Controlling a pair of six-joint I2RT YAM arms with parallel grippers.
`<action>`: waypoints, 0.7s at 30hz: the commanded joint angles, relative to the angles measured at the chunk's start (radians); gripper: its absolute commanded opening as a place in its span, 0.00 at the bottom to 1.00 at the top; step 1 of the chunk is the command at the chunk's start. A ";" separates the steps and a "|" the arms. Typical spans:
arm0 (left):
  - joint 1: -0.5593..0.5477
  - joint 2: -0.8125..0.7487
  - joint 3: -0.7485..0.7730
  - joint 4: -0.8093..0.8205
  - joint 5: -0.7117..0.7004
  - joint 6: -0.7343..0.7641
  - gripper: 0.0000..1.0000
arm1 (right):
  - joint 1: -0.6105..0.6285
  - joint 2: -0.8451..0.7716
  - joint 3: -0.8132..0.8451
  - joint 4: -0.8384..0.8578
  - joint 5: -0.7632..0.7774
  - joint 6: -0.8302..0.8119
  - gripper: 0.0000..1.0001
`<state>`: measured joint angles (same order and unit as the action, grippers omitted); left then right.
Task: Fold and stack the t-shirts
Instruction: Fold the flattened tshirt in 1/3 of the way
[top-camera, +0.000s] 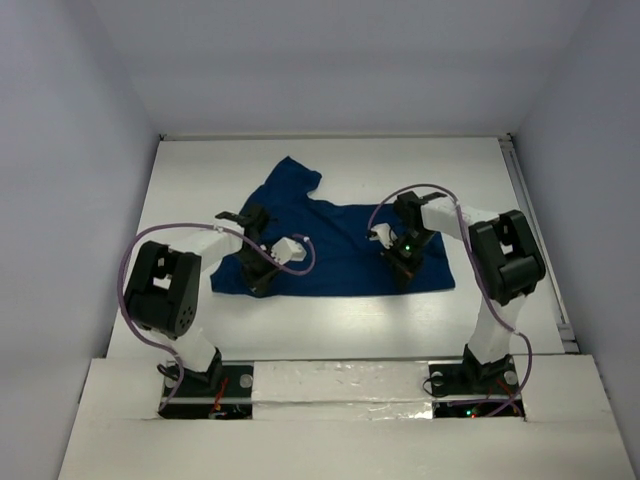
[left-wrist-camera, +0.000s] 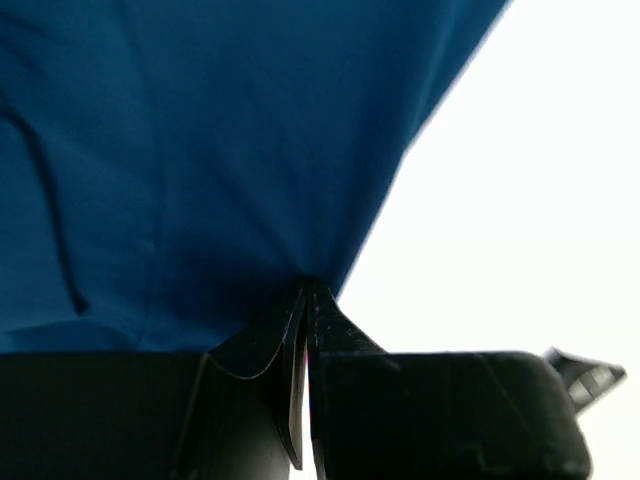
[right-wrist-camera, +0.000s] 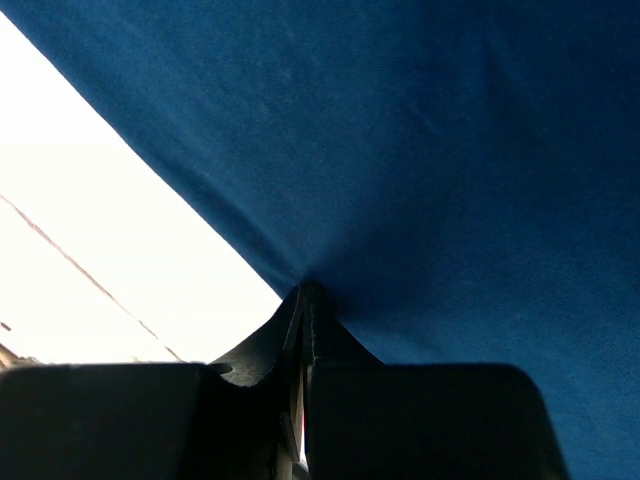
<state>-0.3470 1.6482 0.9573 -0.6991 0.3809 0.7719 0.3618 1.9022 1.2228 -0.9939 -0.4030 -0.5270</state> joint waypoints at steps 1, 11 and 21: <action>-0.001 -0.059 -0.055 -0.160 0.044 0.076 0.00 | 0.005 -0.026 -0.048 0.024 0.032 -0.016 0.00; -0.001 -0.260 -0.043 -0.251 0.096 0.067 0.00 | 0.065 -0.126 0.021 -0.032 0.098 -0.053 0.00; -0.001 -0.228 0.215 -0.048 0.066 -0.124 0.00 | 0.055 -0.195 0.208 0.081 0.299 0.076 0.00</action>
<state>-0.3470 1.3678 1.1564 -0.8345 0.4591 0.7341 0.4248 1.6638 1.4017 -0.9699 -0.2089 -0.5068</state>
